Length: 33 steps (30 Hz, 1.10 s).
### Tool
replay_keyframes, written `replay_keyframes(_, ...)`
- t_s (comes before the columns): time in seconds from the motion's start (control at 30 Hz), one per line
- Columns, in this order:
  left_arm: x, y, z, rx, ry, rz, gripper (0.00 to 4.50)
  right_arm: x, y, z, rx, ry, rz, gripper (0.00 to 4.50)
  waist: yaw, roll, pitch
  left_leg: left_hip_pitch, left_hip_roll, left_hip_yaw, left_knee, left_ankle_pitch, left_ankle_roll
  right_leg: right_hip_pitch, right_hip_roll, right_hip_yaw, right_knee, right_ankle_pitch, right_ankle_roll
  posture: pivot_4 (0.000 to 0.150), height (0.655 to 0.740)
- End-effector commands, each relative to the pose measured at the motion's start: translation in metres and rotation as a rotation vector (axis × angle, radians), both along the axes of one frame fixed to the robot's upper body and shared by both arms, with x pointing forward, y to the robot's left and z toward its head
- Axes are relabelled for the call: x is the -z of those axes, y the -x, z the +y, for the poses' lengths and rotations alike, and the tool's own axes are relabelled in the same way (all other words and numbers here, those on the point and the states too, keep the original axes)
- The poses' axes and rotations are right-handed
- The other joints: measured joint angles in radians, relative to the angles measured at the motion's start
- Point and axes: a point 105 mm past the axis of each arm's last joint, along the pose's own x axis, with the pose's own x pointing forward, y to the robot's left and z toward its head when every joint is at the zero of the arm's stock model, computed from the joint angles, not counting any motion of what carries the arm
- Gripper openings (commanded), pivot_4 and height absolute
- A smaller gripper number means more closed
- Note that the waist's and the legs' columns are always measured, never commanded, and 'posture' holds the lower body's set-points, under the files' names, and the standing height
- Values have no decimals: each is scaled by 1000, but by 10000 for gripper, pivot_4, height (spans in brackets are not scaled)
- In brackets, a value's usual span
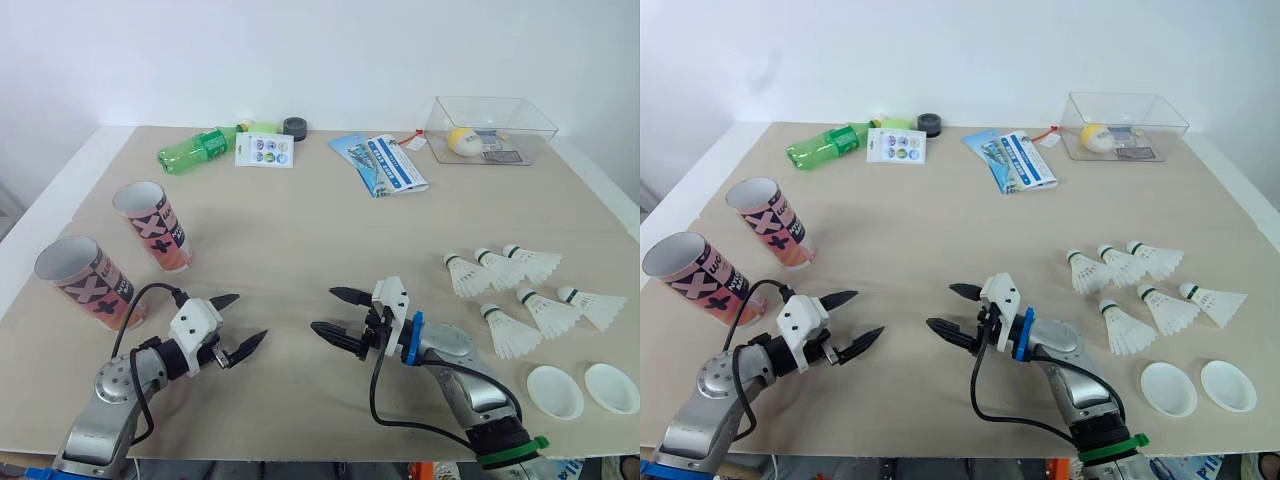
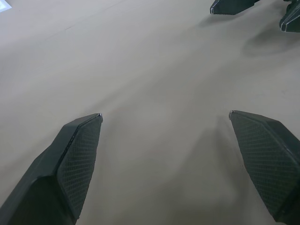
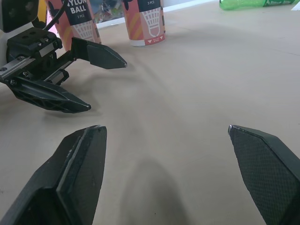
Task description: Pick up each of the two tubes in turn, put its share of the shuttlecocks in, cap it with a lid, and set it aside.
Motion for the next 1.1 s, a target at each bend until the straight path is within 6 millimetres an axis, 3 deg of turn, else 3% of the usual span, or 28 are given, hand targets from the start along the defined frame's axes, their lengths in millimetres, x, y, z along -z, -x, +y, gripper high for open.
replay_keyframes(0.03,-11,3,-5,21,-1,-52,45000,-8,-1,3,-16,-12,-35,44409,0,0,0,0,0,0,0,0,0,0,0,0,0,0,0,1500,7400)
replay_keyframes(0.67,-17,0,-3,-4,10,-86,45000,-10,-3,-1,-9,-6,-50,44409,0,0,0,0,0,0,0,0,0,0,0,0,0,0,0,1500,7400)
replay_keyframes(0.83,-27,5,11,-172,76,-133,45000,-13,-5,1,-38,-11,-41,44409,-2,0,0,0,0,0,0,0,0,0,0,0,0,0,0,1500,7400)
replay_keyframes(1.1,-32,28,30,-481,194,-157,45000,-33,-7,14,-161,-25,-66,44409,-1,-1,0,0,0,0,0,0,0,0,0,0,0,0,0,1500,7400)
